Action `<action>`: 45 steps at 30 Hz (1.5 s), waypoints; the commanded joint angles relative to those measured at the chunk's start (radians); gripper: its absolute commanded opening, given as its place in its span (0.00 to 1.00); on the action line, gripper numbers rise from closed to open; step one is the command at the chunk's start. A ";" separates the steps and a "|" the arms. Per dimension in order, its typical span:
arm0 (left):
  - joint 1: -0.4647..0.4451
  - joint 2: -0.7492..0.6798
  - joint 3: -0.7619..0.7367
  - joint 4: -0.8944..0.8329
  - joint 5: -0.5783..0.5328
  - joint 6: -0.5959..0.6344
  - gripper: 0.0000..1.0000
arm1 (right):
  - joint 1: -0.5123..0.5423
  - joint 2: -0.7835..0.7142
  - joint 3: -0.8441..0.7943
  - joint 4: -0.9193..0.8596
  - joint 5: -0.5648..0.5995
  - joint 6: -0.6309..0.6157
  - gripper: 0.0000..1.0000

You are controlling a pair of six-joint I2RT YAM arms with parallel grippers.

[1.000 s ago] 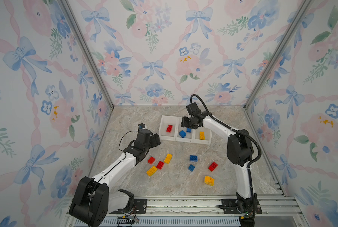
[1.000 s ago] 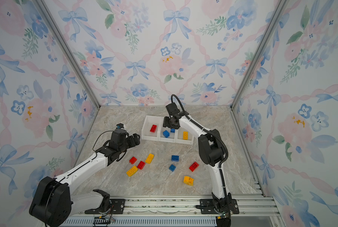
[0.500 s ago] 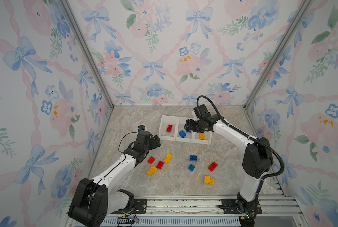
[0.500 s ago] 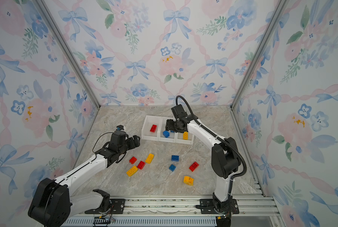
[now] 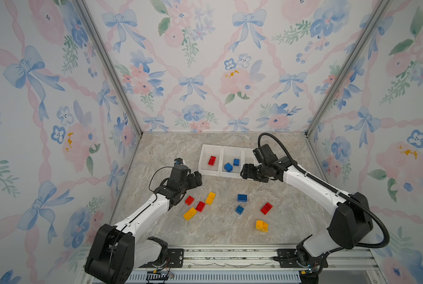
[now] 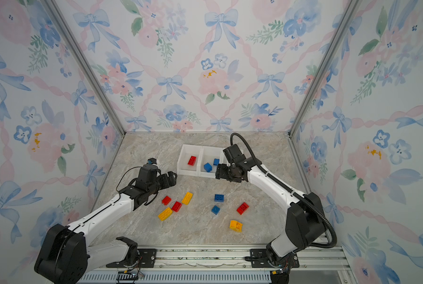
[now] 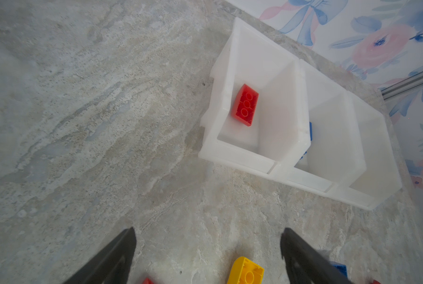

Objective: Sort the legos into containers by color
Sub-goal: 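Move the left gripper down to the small red brick while the right gripper withdraws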

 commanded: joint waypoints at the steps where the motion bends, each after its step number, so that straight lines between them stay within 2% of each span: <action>1: -0.012 -0.026 -0.024 -0.085 0.005 -0.013 0.94 | 0.017 -0.061 -0.044 -0.069 0.048 0.052 0.80; 9: -0.038 -0.064 -0.036 -0.286 -0.067 -0.022 0.89 | 0.040 -0.159 -0.098 -0.113 0.100 0.095 0.83; 16: -0.040 -0.049 -0.034 -0.399 -0.062 0.027 0.79 | 0.069 -0.223 -0.148 -0.124 0.110 0.126 0.84; 20: -0.052 0.028 -0.014 -0.410 -0.042 0.036 0.75 | 0.079 -0.257 -0.178 -0.124 0.116 0.142 0.85; 29: -0.052 0.131 0.019 -0.439 -0.054 0.073 0.70 | 0.086 -0.305 -0.210 -0.134 0.144 0.161 0.87; 36: -0.059 0.199 0.118 -0.439 -0.064 0.123 0.67 | 0.086 -0.306 -0.225 -0.121 0.145 0.173 0.87; 41: -0.080 0.230 0.118 -0.441 -0.044 0.125 0.61 | 0.086 -0.304 -0.215 -0.124 0.152 0.177 0.87; 45: -0.096 0.243 0.102 -0.440 -0.039 0.112 0.60 | 0.086 -0.315 -0.213 -0.132 0.161 0.181 0.88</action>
